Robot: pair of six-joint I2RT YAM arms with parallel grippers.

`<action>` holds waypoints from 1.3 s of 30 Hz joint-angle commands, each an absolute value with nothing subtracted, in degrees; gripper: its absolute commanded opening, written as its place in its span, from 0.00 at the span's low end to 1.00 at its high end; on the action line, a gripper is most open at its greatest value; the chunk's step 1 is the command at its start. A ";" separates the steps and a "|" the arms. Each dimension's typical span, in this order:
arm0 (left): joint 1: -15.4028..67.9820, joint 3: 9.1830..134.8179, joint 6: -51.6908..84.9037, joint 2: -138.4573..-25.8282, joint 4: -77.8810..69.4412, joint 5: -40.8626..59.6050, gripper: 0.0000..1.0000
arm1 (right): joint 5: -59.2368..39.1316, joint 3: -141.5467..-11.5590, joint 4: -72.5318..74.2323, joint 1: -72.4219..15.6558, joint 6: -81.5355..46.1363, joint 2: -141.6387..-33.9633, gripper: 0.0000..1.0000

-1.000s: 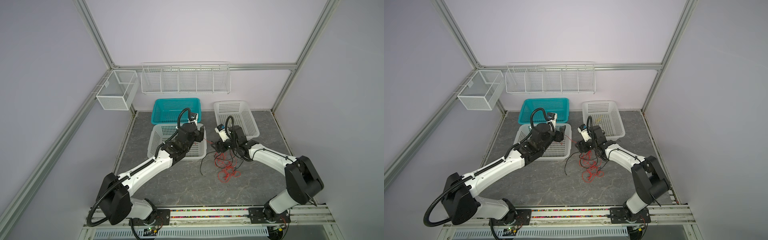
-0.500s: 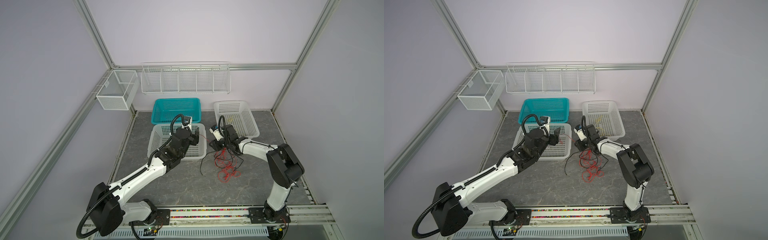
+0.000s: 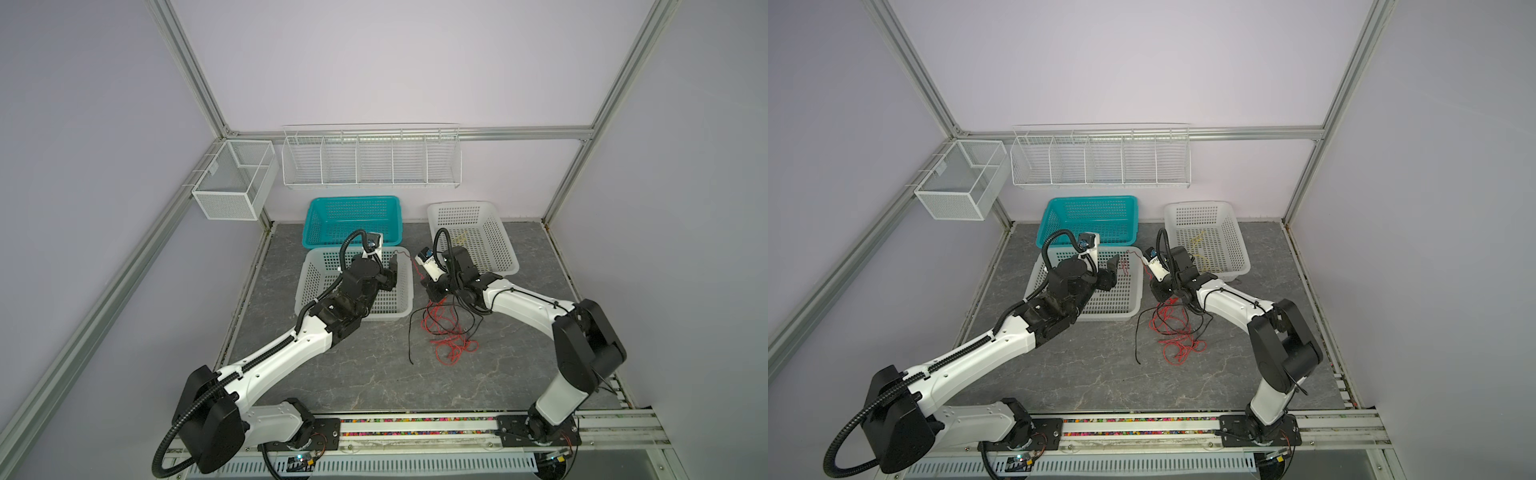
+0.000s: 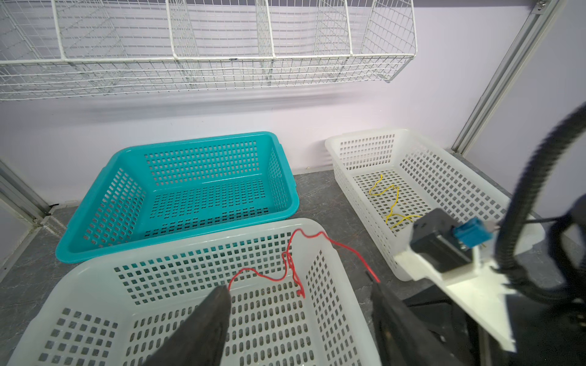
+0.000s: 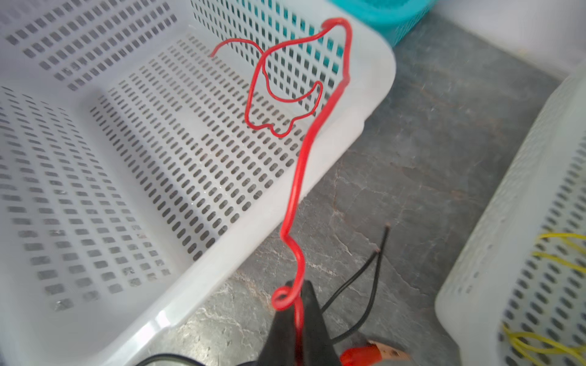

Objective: Untangle the cables
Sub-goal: 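Lift a red wire with the right gripper while the left gripper withdraws, then grasp the raised red wire with the left gripper above the right gripper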

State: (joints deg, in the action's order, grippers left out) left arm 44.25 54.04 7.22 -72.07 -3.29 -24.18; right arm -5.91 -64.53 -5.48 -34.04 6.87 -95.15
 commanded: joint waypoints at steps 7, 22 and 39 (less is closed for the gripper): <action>43.95 51.75 6.59 -70.57 -7.31 -22.77 0.70 | 1.82 -64.92 -9.23 -35.06 7.06 -80.77 0.06; 43.91 52.69 15.90 -75.87 -18.36 2.56 0.70 | -4.32 -58.62 -4.99 -36.75 6.32 -76.25 0.06; 43.89 60.09 24.94 -88.44 -25.61 8.55 0.00 | -0.74 -56.28 -1.05 -39.41 4.92 -74.78 0.08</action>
